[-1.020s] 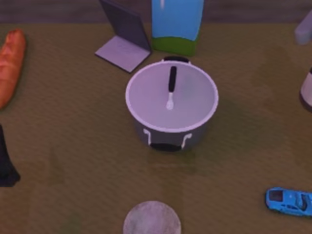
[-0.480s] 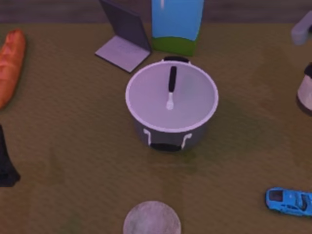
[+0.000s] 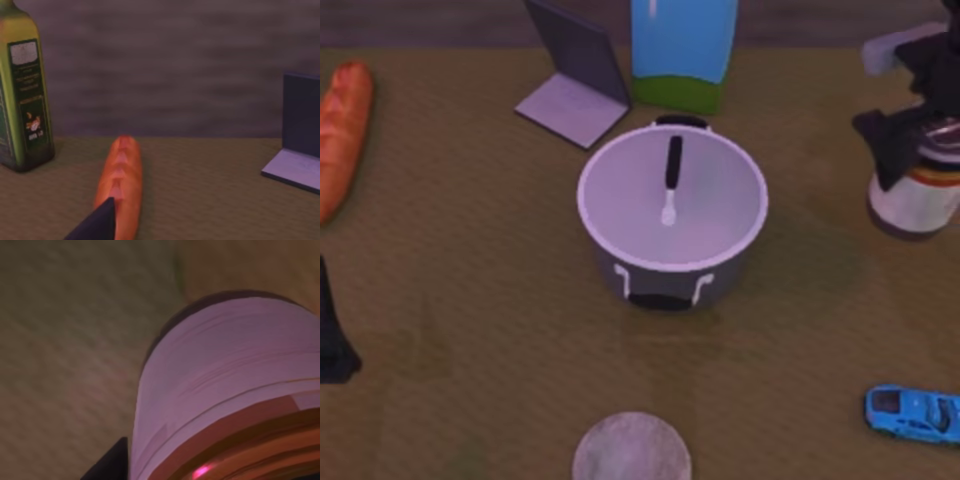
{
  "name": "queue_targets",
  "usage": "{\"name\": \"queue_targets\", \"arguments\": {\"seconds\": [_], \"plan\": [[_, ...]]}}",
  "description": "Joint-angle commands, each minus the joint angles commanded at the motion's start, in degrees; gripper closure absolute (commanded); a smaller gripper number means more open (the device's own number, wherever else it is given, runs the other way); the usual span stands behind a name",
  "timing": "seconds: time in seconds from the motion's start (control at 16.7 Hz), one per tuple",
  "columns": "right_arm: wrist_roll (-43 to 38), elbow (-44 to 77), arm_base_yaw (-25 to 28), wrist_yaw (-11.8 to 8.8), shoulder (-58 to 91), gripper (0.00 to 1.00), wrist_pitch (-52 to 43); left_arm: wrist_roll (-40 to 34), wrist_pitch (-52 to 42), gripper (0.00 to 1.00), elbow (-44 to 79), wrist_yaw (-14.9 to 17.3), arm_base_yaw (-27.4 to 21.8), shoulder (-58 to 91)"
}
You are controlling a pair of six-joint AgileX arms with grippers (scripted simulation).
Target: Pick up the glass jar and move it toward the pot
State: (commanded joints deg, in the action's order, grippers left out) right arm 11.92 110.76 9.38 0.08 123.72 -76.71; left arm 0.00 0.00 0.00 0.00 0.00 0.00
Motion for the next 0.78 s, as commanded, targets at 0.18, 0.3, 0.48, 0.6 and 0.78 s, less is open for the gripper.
{"name": "queue_targets", "arguments": {"seconds": [0.18, 0.3, 0.48, 0.6, 0.78], "plan": [[-14.53, 0.81, 2.93, 0.03, 1.68, 1.00, 1.47, 0.00, 0.00, 0.00, 0.00, 0.00, 0.00, 0.00], [-21.50, 0.92, 4.58, 0.01, 2.70, 1.00, 2.18, 0.00, 0.00, 0.00, 0.00, 0.00, 0.00, 0.00], [-27.37, 0.75, 6.14, -0.05, 3.75, 1.00, 2.74, 0.00, 0.00, 0.00, 0.00, 0.00, 0.00, 0.00], [-28.25, 0.68, 6.39, -0.07, 3.92, 1.00, 2.83, 0.00, 0.00, 0.00, 0.00, 0.00, 0.00, 0.00], [-28.28, 0.63, 6.08, -0.12, 3.66, 1.00, 2.74, 0.00, 0.00, 0.00, 0.00, 0.00, 0.00, 0.00]]}}
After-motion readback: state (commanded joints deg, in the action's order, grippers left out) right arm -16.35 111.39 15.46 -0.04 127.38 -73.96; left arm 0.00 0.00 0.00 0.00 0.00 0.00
